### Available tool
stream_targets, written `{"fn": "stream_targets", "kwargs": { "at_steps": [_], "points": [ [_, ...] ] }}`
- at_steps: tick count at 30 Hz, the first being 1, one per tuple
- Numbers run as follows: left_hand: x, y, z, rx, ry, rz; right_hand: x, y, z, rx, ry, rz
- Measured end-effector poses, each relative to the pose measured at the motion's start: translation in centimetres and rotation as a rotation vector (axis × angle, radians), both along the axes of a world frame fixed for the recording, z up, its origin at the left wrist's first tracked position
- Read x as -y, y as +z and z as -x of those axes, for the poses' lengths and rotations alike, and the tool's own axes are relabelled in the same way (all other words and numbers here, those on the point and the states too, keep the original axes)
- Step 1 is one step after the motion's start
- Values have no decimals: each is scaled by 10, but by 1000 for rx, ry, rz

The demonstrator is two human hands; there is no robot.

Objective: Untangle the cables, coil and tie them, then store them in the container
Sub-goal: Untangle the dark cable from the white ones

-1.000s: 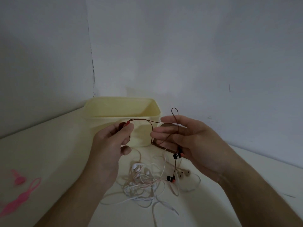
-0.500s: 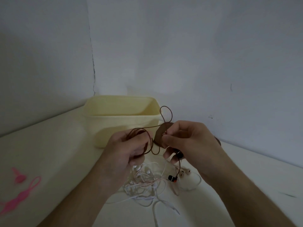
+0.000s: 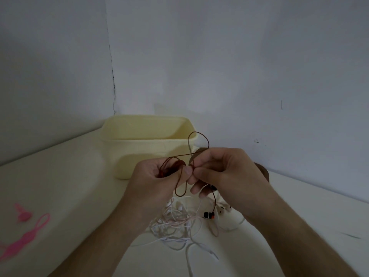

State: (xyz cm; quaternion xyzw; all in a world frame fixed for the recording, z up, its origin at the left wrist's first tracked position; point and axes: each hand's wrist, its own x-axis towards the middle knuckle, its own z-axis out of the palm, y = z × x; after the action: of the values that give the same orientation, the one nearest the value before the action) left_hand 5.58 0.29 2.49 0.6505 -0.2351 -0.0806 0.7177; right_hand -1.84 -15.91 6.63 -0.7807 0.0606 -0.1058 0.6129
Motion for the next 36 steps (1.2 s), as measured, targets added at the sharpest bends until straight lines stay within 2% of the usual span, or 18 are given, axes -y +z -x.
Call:
{"fn": "stream_targets", "kwargs": {
  "at_steps": [6, 13, 18, 22, 26, 28, 36],
  "points": [
    [0, 2, 2, -71, -58, 26, 7, 2, 0, -41, 79, 3],
    [0, 0, -4, -141, -33, 125, 21, 8, 3, -70, 65, 157],
    [0, -2, -7, -171, -14, 165, 22, 12, 5, -141, 27, 344],
    [1, -2, -6, -172, 10, 163, 21, 13, 5, -116, -15, 267],
    [0, -2, -8, -184, 28, 189, 24, 13, 5, -103, -113, 378],
    [0, -3, -9, -176, 40, 188, 25, 14, 6, -120, -105, 420],
    [2, -3, -7, -158, 40, 142, 22, 16, 8, -93, -27, 317]
  ]
}}
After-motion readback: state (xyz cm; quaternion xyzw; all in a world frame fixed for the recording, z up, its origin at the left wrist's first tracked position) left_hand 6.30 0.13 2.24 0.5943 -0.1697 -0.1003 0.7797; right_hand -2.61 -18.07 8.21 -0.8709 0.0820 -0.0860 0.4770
